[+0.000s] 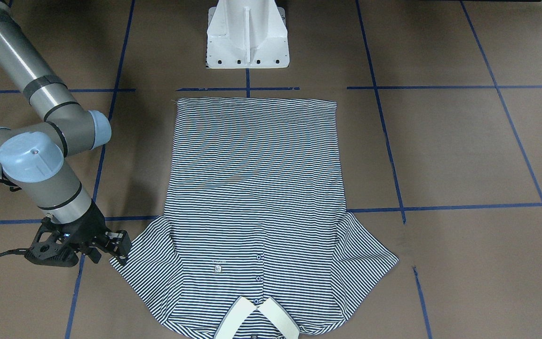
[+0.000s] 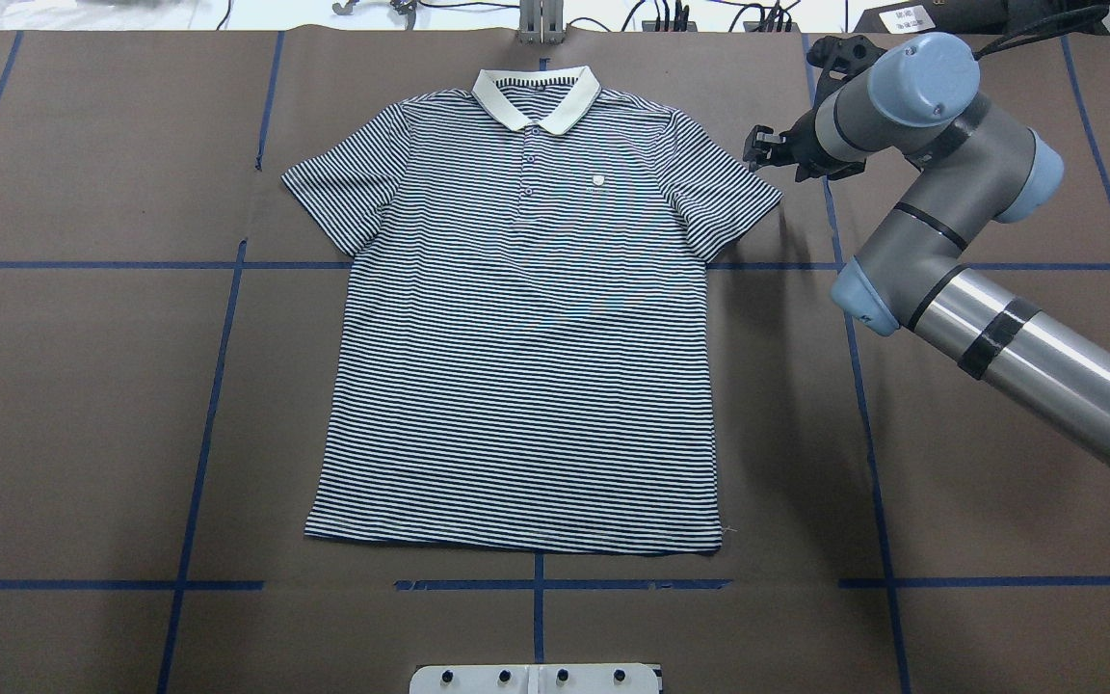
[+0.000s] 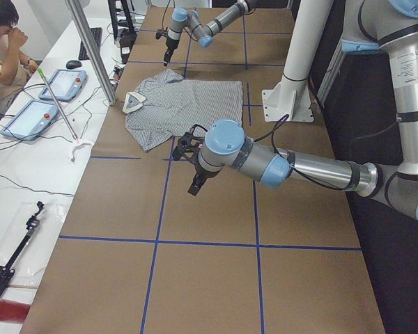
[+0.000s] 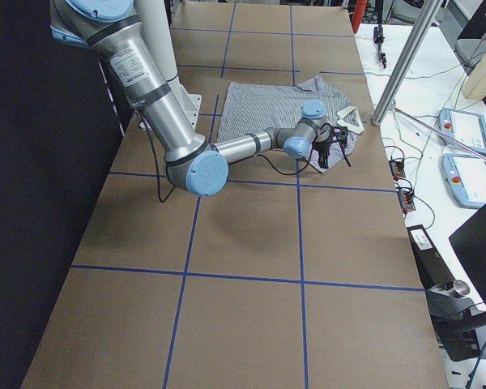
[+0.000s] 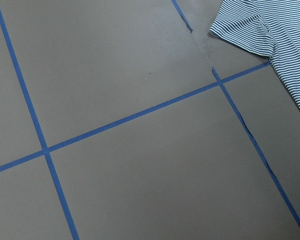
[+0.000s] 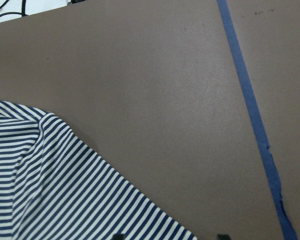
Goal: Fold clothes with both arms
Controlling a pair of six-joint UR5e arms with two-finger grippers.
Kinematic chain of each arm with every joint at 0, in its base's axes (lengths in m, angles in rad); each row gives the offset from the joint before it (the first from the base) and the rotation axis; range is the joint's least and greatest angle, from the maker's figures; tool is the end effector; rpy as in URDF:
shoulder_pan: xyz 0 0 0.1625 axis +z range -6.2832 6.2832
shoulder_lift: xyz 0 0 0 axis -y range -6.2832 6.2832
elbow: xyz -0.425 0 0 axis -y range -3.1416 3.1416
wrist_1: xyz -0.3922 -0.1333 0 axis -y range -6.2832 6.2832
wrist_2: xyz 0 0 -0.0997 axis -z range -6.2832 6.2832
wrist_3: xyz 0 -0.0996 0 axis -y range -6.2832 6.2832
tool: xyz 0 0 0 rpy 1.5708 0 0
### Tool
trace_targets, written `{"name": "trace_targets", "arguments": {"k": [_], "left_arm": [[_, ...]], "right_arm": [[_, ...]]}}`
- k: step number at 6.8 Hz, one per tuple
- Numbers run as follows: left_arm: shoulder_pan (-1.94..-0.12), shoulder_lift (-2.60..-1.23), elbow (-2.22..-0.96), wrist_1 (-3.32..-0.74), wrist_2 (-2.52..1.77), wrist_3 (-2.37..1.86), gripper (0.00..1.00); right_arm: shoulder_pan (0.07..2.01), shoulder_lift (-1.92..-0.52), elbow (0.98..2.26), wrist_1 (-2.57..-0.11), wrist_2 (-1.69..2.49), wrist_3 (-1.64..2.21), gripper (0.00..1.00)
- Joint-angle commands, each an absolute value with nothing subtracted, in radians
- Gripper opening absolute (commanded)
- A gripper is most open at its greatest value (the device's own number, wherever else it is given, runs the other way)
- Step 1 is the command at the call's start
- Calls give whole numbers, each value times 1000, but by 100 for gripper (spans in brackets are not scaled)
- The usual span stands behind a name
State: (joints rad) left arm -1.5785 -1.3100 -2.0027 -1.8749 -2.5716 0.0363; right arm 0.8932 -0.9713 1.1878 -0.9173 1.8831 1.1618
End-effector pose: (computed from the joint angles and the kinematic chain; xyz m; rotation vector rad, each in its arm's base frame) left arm -0.0525 -0.3897 0.5085 0.4563 0.9720 0.2634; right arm -0.3962 -0.6562 0.4141 0.2914 -0.8665 0.3144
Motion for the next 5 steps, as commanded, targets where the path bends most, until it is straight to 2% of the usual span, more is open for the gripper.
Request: {"name": "trace_targets", "arguments": {"k": [1, 2, 3, 5], "left_arm": [[-1580, -1310, -2005, -1876, -2572, 34, 100], [-1582, -1307, -2005, -1876, -2572, 34, 100], [-1583, -1305, -2006, -1876, -2572, 35, 100], [-1582, -1305, -2006, -1876, -2572, 35, 100]], "right_arm": [[878, -956, 1149, -917, 1855, 1158, 63], [874, -956, 1144, -917, 1850, 1158, 61], [867, -959, 1144, -917, 1850, 1158, 54], [864, -974, 1146, -917, 1850, 1158, 53]]}}
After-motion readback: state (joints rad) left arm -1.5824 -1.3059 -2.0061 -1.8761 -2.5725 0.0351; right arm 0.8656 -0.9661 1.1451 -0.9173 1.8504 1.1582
